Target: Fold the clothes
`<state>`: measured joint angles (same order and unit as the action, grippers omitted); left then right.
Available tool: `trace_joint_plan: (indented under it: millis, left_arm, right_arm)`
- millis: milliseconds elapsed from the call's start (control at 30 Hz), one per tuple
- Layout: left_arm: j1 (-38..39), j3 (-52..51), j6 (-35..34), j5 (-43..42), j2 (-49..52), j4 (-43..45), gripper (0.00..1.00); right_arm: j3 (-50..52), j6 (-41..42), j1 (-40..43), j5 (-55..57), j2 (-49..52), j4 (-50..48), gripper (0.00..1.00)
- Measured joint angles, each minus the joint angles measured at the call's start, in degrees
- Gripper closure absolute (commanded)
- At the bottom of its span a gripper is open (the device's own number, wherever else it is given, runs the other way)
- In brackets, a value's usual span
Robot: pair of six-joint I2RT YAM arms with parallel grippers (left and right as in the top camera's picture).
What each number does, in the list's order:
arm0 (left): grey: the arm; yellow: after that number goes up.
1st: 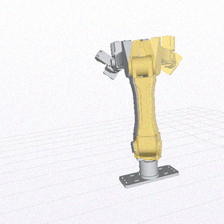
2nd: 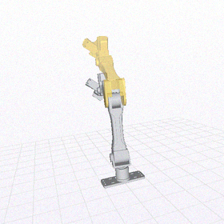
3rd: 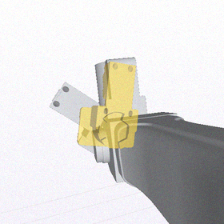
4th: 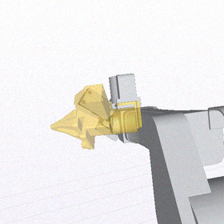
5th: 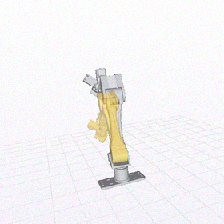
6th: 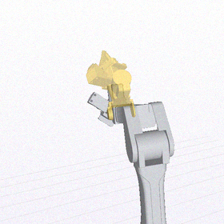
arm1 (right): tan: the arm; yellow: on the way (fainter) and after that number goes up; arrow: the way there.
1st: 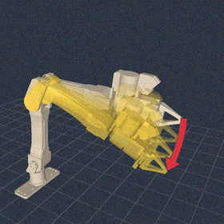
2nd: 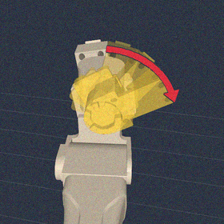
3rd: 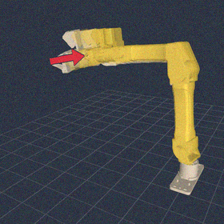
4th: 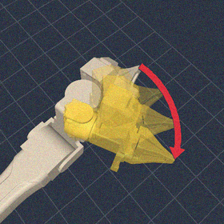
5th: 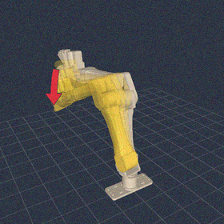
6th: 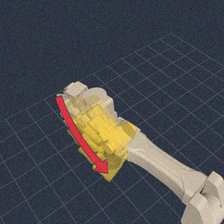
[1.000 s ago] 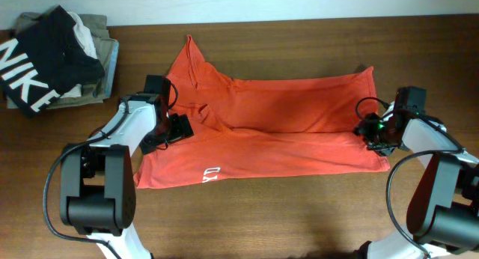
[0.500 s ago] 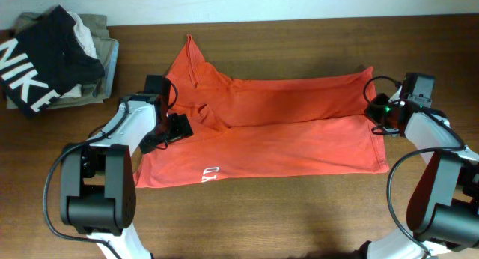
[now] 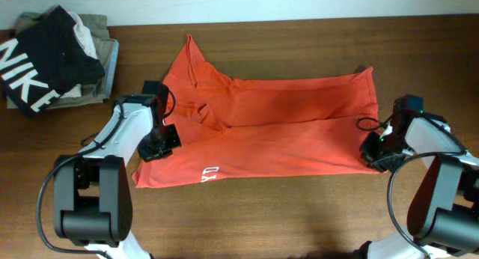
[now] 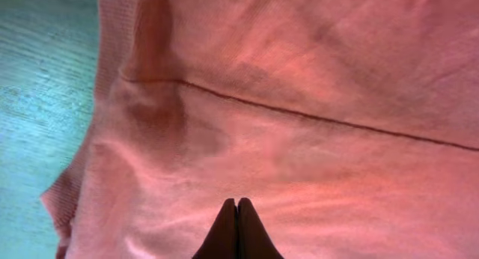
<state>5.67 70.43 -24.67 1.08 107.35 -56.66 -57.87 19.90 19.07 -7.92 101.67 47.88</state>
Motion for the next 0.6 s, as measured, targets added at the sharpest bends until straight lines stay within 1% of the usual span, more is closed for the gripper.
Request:
trace_joint_plan:
  millis: [100,200,300,367,433,500,533,567,600]
  left_arm:
    - [0.0,-4.7,0.0,-0.3,0.0,2.4,0.99]
    - [-1.2,-8.0,0.0,-2.2,-1.4,4.8,0.99]
    - [-6.8,-9.4,-0.7,-4.8,-1.6,0.7,0.99]
    - [-10.4,-10.5,-1.5,-4.2,-1.6,-3.4,0.99]
    - [-10.7,-11.0,-2.2,-3.6,-2.1,-5.9,0.99]
    - [-10.7,-11.5,-3.7,-3.0,-9.4,-9.8,0.99]
    - [-10.7,-11.6,-4.2,-2.9,-14.1,-11.0,0.99]
    - [-10.7,-11.7,-5.1,-3.0,-20.6,-11.6,0.95]
    - [-10.7,-11.8,-5.6,-3.1,-26.1,-11.2,0.85]
  right_arm:
    - [1.0,0.7,0.0,0.0,-0.1,-0.5,0.96]
    - [1.4,5.5,0.0,0.7,-0.2,1.6,0.96]
    - [1.5,8.7,0.0,2.0,-0.2,3.5,0.96]
    - [1.7,10.8,0.0,3.7,-0.2,5.4,0.96]
    - [2.4,12.5,0.0,6.4,-1.2,8.6,0.96]
    - [2.7,14.0,1.6,7.7,-7.2,12.4,0.96]
    - [2.9,13.9,3.7,8.1,-12.2,13.9,0.88]
    - [2.9,12.9,6.0,8.5,-18.7,14.6,0.28]
    - [2.7,11.5,7.5,9.0,-24.2,15.0,0.08]
